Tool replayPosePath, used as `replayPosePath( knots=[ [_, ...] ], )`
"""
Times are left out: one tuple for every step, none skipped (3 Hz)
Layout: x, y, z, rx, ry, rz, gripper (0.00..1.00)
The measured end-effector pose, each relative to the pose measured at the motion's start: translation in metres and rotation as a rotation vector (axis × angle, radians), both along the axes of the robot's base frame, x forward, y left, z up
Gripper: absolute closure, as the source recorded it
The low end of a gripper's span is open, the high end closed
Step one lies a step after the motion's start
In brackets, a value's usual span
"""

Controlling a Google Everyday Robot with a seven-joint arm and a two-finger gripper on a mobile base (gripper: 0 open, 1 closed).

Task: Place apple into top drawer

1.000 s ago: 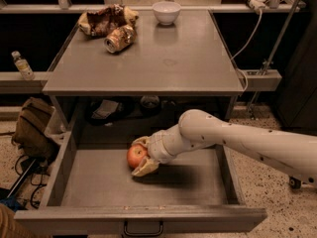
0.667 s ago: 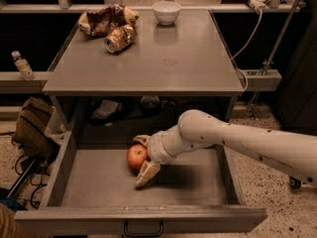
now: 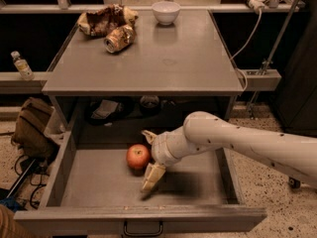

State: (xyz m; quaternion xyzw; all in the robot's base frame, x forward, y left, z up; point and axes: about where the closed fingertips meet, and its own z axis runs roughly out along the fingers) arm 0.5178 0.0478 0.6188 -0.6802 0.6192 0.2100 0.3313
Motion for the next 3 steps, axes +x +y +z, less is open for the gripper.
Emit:
replayPosePath(
  knots=[
    [-0.038, -0.003, 0.032, 0.038, -0.056, -0.052, 0.0],
    [-0.096, 0.009, 0.075, 0.054, -0.183, -0.056, 0.0],
    [-0.096, 0.009, 0.075, 0.054, -0.183, -0.056, 0.0]
  ],
)
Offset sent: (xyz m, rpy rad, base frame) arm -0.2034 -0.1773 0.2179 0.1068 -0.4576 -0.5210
